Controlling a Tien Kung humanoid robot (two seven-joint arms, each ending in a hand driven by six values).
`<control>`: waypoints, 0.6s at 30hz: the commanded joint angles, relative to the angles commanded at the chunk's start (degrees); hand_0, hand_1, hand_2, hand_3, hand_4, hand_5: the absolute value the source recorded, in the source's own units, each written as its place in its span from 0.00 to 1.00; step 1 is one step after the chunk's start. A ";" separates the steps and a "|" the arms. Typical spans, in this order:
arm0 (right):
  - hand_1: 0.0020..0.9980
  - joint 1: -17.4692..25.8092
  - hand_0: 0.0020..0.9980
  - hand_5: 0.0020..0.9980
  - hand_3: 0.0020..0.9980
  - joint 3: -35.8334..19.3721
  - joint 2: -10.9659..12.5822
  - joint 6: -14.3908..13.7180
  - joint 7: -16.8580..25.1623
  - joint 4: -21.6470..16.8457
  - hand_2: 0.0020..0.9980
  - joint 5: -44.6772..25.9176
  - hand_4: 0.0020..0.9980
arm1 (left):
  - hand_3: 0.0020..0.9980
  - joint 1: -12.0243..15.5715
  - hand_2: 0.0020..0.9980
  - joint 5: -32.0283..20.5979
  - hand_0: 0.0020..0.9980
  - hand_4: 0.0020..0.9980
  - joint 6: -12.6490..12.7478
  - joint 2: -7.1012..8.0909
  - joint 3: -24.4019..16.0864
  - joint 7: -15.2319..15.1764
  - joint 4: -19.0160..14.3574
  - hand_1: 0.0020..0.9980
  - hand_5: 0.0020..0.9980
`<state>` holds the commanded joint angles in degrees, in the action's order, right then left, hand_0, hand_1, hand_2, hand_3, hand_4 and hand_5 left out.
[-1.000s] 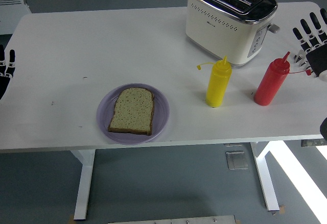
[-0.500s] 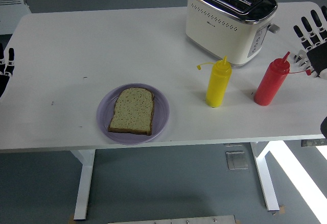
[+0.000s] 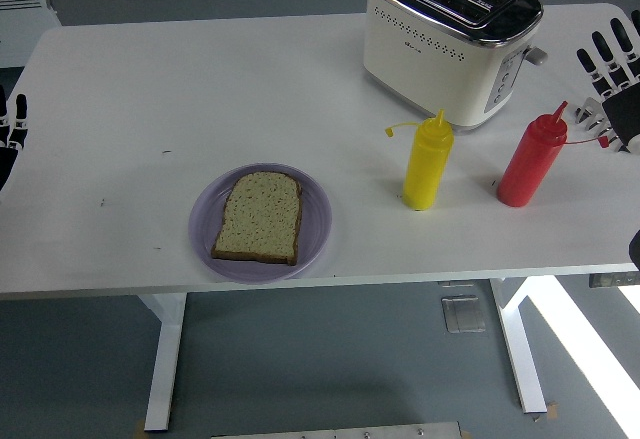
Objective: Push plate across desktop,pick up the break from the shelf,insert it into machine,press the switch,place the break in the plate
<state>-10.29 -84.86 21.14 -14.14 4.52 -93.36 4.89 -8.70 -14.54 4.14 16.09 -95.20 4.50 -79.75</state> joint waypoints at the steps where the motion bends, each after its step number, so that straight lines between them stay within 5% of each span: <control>1: 0.70 0.00 0.76 0.44 0.65 -0.02 0.00 0.00 0.00 0.00 0.68 0.01 0.69 | 0.67 0.00 0.65 0.00 0.76 0.66 0.00 0.00 0.00 0.00 0.01 0.69 1.00; 18: 0.69 0.22 0.76 0.43 0.65 0.00 0.06 -0.03 0.00 -0.07 0.67 -0.03 0.69 | 0.67 0.13 0.65 -0.04 0.76 0.66 0.01 -0.06 0.04 0.02 0.04 0.69 1.00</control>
<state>-10.07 -84.86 21.19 -14.17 4.52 -93.43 4.86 -8.58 -14.57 4.15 16.04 -95.15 4.52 -79.71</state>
